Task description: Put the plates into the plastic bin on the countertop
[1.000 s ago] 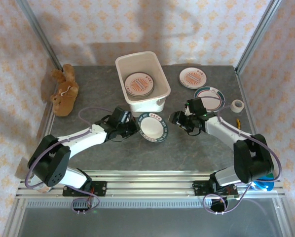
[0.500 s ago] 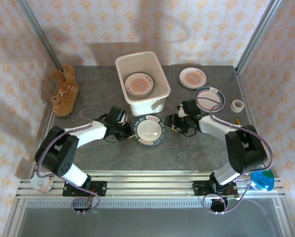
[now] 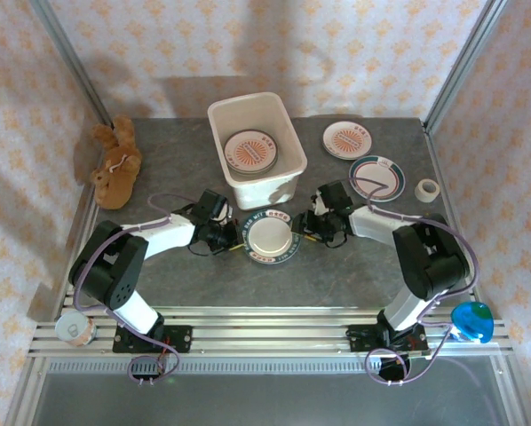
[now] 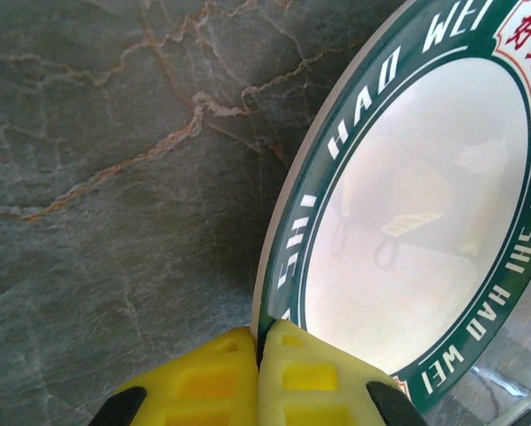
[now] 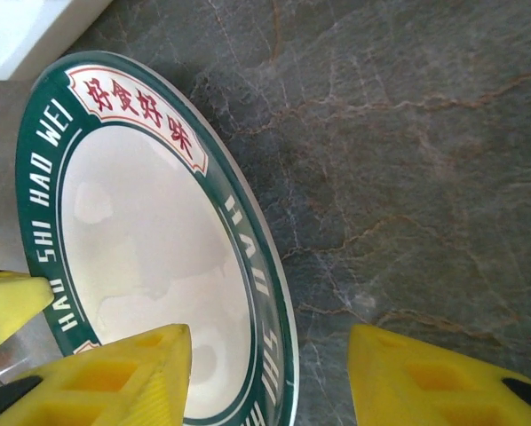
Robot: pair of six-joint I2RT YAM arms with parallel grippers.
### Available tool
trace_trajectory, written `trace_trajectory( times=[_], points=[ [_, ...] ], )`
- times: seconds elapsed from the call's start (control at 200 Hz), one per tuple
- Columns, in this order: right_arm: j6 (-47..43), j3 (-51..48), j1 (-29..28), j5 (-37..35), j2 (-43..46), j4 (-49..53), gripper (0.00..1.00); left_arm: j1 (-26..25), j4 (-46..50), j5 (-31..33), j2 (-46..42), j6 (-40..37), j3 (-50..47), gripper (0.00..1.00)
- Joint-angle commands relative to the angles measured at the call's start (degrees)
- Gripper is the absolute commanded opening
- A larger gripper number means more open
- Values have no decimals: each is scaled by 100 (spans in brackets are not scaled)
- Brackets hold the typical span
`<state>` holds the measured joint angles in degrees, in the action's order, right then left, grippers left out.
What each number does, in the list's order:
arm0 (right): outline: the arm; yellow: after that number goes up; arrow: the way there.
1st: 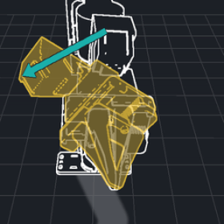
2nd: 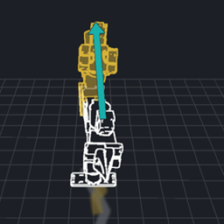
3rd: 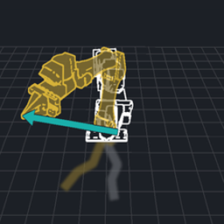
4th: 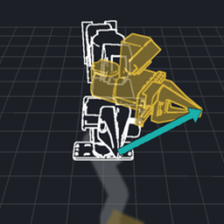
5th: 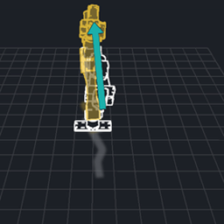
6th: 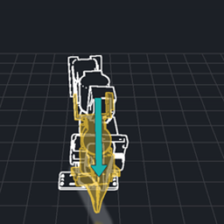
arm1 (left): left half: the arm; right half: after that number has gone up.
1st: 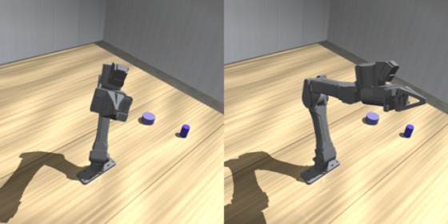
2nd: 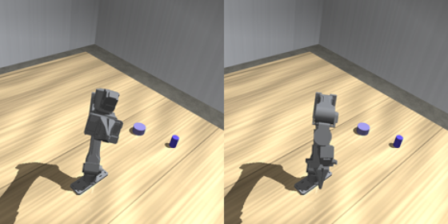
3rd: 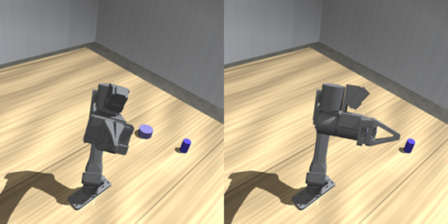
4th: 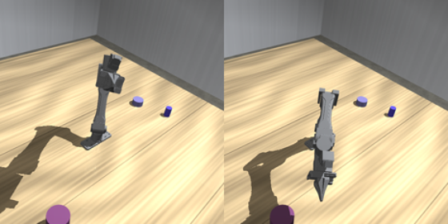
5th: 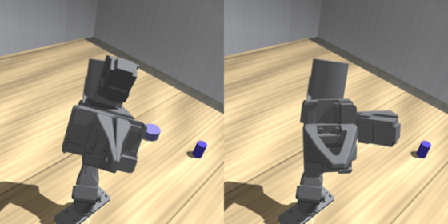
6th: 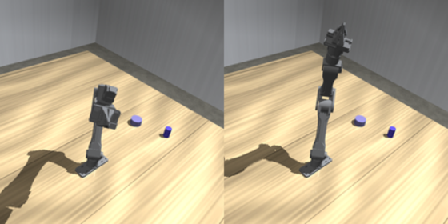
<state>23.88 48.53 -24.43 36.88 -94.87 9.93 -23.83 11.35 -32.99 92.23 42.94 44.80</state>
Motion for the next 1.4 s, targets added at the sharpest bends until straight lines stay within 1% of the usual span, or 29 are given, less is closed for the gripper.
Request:
trace_trajectory(
  times=[0.0, 0.15, 0.34, 0.39, 0.42, 0.51, 0.535, 0.601, 0.621, 0.671, 0.761, 0.831, 0.951, 0.971, 1.061, 1.106, 1.131, 1.276, 1.326, 1.391],
  points=[
    [-79, 139, -84, -43, -142, -236, 48, 37, 519, -6, 199, -229, -2, 0],
    [42, 86, -100, 122, -330, -581, 45, 46, 459, -32, 207, -239, -42, 0],
    [137, 108, -150, 212, -439, -792, 38, 59, 499, -49, 327, -294, -41, 0],
    [160, 97, -159, 231, -413, -851, 34, 54, 493, -57, 322, -295, -35, 0],
    [178, 79, -172, 263, -372, -904, 30, 54, 495, -66, 315, -295, -35, 0],
    [261, -3, -195, 289, -178, -1043, 24, 51, 513, -51, 218, -308, -24, 0],
    [279, -29, -201, 292, -112, -1087, 21, 56, 521, -42, 188, -312, -24, 0],
    [280, -37, -212, 296, 18, -1081, 16, 54, 575, -6, 138, -355, -4, 0],
    [268, -33, -212, 316, 48, -1081, 12, 54, 593, -5, 130, -371, 15, 0],
    [251, -12, -214, 337, 122, -1032, 7, 54, 638, -3, 112, -396, 57, 0],
    [197, 33, -212, 333, 288, -819, 4, 46, 708, -14, -22, -405, 139, 0],
    [121, 38, -216, 303, 513, -598, 0, 46, 819, 76, -254, -424, 204, 0],
    [-43, 67, -212, 170, 1014, -35, 0, 40, 1162, 330, -771, -512, 350, 0],
    [-69, 81, -207, 135, 1090, 96, 0, 37, 1206, 364, -851, -514, 374, 2],
    [-146, 195, -170, 160, 1459, 618, 0, 37, 1407, 520, -1243, -508, 470, 17],
    [-110, 228, -101, 148, 1678, 843, 0, 29, 1507, 666, -1431, -484, 534, 25],
    [-84, 243, -40, 166, 1812, 934, 0, 28, 1517, 716, -1545, -480, 547, 29],
    [200, 439, 459, 509, 2652, 1266, 0, 2, 1424, 975, -2133, -470, 773, 41],
    [191, 642, 582, 598, 2886, 1469, 0, 0, 1373, 1092, -2301, -500, 881, 43],
    [86, 1013, 681, 840, 2977, 1732, 0, 2, 1335, 1231, -2430, -581, 1031, 44]
  ],
)
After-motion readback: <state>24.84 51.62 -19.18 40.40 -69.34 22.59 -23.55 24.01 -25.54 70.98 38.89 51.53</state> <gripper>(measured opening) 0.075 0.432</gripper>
